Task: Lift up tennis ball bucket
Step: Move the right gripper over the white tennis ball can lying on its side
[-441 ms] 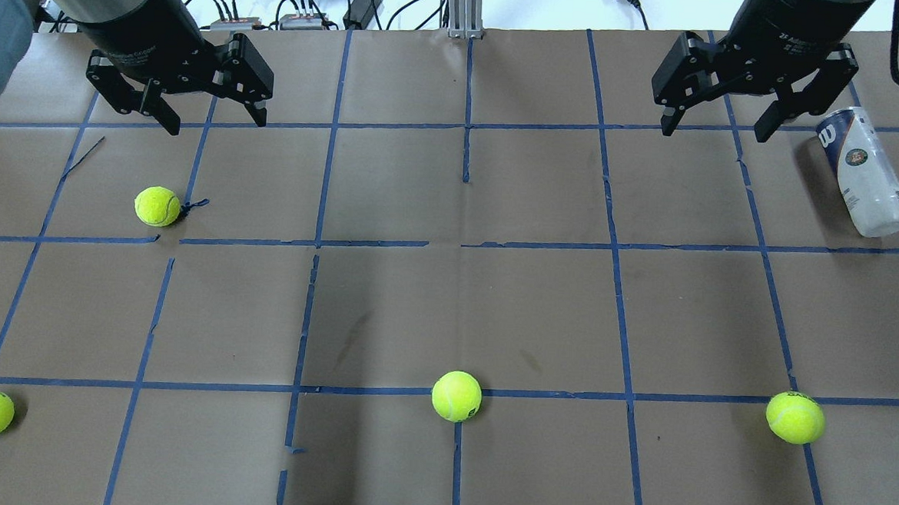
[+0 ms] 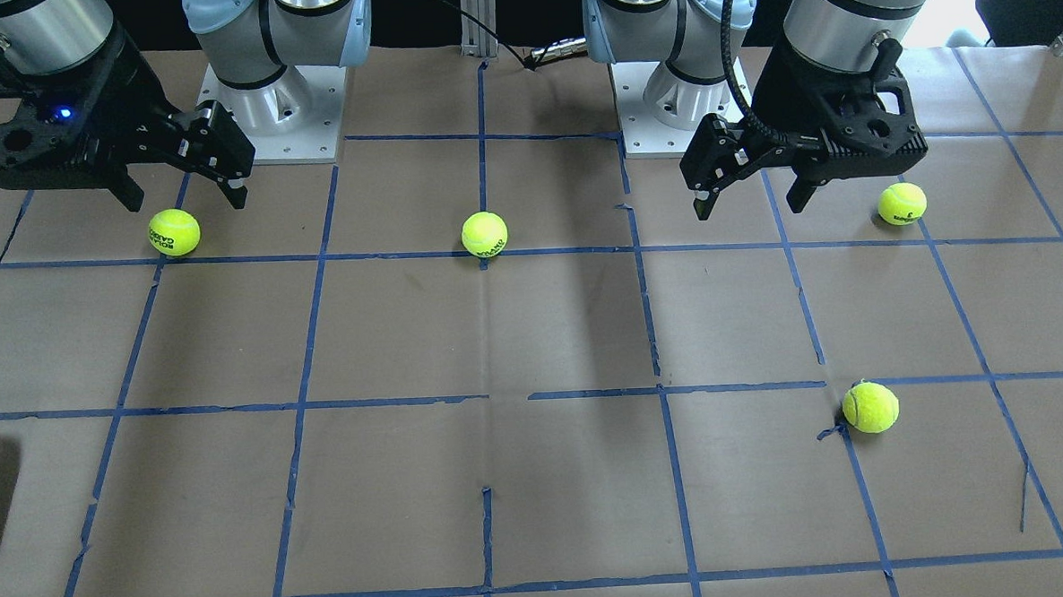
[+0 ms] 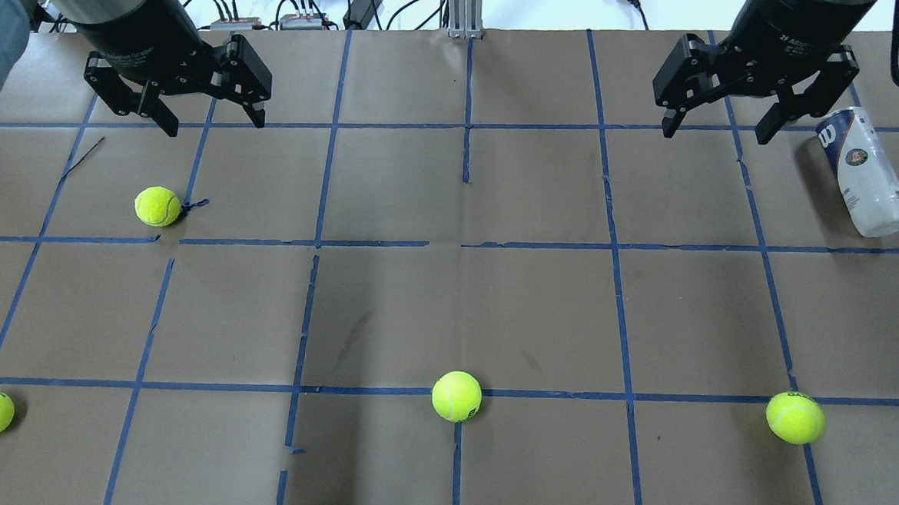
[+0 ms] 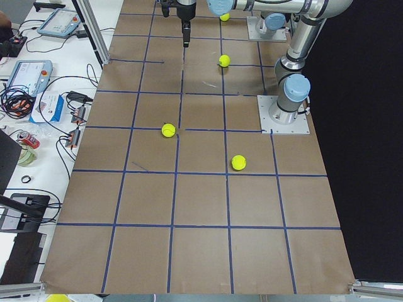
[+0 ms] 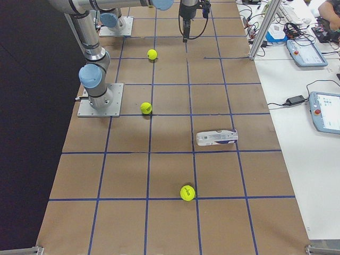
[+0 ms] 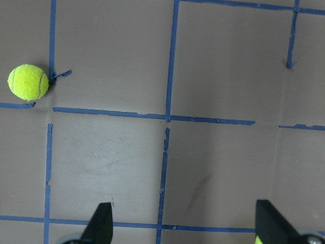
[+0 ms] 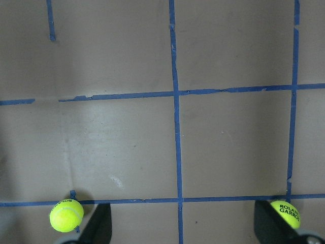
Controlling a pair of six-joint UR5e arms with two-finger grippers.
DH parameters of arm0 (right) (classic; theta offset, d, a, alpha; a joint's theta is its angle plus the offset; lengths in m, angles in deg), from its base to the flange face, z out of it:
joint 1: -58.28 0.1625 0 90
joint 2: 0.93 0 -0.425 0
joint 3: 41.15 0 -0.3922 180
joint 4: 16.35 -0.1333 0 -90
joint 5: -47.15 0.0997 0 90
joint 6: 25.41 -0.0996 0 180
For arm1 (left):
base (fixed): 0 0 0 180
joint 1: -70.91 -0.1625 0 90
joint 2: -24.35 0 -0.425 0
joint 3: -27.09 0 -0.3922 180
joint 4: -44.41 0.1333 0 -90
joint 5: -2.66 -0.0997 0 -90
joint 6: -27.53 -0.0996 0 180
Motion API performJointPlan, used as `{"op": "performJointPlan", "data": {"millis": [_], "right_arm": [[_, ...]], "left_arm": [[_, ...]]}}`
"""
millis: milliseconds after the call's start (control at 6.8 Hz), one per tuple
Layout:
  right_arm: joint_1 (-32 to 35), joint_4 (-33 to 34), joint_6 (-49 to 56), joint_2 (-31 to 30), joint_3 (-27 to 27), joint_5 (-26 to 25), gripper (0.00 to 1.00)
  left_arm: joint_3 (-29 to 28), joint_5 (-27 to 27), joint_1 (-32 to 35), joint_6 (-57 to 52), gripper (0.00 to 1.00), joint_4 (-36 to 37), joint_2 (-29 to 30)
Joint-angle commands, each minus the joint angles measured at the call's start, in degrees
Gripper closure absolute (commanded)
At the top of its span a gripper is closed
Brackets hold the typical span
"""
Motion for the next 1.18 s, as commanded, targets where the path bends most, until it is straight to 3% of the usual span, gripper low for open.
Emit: {"op": "performJointPlan", "data": {"millis": [0,441,735,1029], "right_arm": [[0.0,0.0,-0.3,-0.4,-0.3,0.0,0.00],[-5.9,0.7,0.9,1.4,-1.8,-0.1,0.00],[-11.6,1.5,0.8,10.8,-7.5,-1.1,0.00],[-20.1,2.5,6.0,16.9,-10.6,-5.4,0.00]], "left_arm": [[-0.1,0.0,0.1,0.0,0.00,-0.1,0.0],[-0.1,0.0,0.0,0.0,0.00,-0.1,-0.1],[-0.1,0.0,0.0,0.0,0.00,-0.1,0.0],[-0.1,0.1,0.0,0.0,0.00,-0.1,0.0]]}}
